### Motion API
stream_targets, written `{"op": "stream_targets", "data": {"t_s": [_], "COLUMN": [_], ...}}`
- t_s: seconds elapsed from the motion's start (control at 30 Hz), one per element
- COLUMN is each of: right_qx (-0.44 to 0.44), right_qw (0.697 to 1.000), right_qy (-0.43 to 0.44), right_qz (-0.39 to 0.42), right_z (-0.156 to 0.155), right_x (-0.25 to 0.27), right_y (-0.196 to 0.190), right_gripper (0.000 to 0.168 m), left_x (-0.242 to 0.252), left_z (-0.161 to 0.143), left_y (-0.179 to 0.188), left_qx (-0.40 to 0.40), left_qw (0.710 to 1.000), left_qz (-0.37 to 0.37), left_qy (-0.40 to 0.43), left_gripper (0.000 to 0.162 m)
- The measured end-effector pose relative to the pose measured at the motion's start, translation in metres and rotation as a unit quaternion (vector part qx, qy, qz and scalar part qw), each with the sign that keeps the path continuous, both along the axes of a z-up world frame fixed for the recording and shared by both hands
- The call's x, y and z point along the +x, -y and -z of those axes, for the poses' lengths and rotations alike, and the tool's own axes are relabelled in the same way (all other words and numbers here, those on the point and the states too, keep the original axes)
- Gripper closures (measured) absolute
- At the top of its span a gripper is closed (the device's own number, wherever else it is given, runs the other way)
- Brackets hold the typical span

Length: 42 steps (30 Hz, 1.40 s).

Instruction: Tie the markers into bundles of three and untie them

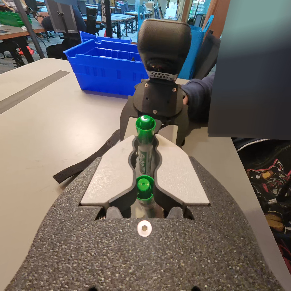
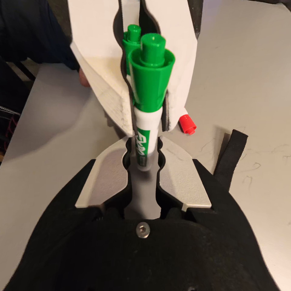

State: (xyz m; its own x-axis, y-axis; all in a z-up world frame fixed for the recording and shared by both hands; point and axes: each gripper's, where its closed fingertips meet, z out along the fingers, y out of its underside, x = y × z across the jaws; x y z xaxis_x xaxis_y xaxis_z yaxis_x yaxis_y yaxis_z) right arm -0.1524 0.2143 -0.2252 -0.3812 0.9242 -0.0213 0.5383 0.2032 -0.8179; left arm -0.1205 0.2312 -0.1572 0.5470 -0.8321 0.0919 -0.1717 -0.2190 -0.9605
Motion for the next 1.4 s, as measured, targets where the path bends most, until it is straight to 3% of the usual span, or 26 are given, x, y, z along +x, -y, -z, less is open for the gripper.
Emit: {"op": "stream_targets", "data": {"t_s": [0.47, 0.93, 1.4], "right_qx": [0.018, 0.014, 0.004], "right_qw": [1.0, 1.0, 1.0], "right_qy": [0.001, 0.001, 0.003], "right_qz": [-0.02, -0.023, -0.021], "right_z": [0.004, 0.005, 0.004], "right_x": [0.005, 0.005, 0.005], "right_y": [0.005, 0.007, 0.007], "right_gripper": [0.141, 0.14, 0.14], "left_x": [0.007, 0.007, 0.006], "left_z": [0.002, -0.001, -0.005], "left_y": [0.009, 0.01, 0.012], "left_qx": [0.018, 0.003, -0.005], "left_qw": [0.999, 1.0, 0.999], "left_qz": [0.021, 0.028, 0.037], "left_qy": [-0.028, -0.007, 0.011], "left_gripper": [0.143, 0.126, 0.12]}}
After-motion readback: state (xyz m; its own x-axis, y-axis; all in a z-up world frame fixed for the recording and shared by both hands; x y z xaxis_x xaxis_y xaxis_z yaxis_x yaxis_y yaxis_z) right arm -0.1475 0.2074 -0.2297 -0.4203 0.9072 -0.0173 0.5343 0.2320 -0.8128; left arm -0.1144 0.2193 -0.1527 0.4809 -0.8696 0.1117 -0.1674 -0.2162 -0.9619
